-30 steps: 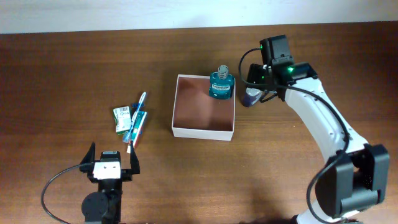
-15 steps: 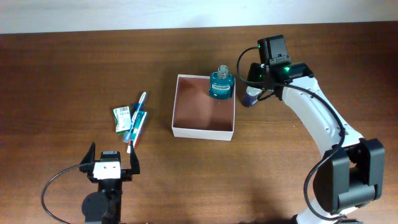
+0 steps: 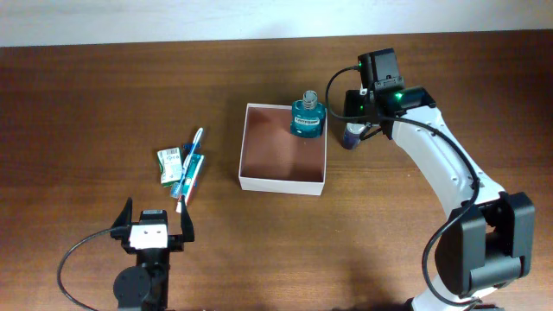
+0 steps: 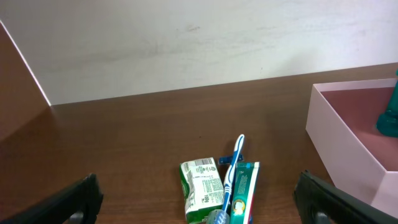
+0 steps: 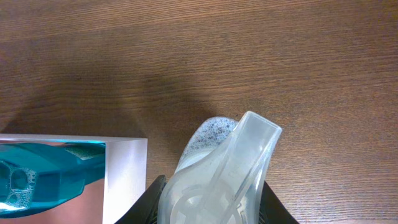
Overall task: Pack container
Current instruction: 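Move the right gripper to the soap pump bottle and grasp its nozzle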
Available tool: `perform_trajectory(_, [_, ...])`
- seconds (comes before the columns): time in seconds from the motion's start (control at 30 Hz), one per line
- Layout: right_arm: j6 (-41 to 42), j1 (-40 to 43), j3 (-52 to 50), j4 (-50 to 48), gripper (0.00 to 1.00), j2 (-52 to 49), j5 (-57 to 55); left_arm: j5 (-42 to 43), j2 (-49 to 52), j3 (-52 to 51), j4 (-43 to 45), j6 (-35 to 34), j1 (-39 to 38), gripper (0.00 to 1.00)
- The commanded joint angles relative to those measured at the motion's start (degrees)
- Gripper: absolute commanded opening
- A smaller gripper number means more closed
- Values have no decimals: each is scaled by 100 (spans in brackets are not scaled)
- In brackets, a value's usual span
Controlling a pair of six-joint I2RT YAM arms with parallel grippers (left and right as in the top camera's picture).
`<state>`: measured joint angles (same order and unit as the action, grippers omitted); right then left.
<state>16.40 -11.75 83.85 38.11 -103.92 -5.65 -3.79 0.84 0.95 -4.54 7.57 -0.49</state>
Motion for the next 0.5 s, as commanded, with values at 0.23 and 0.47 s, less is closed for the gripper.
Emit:
perform_trajectory(0.23, [-420, 15, -39, 9, 22, -28, -59, 61, -55, -46, 15, 90, 28, 99])
perform_trajectory(0.47, [-415, 15, -39, -26, 64, -28, -57, 61, -55, -46, 15, 90, 28, 99])
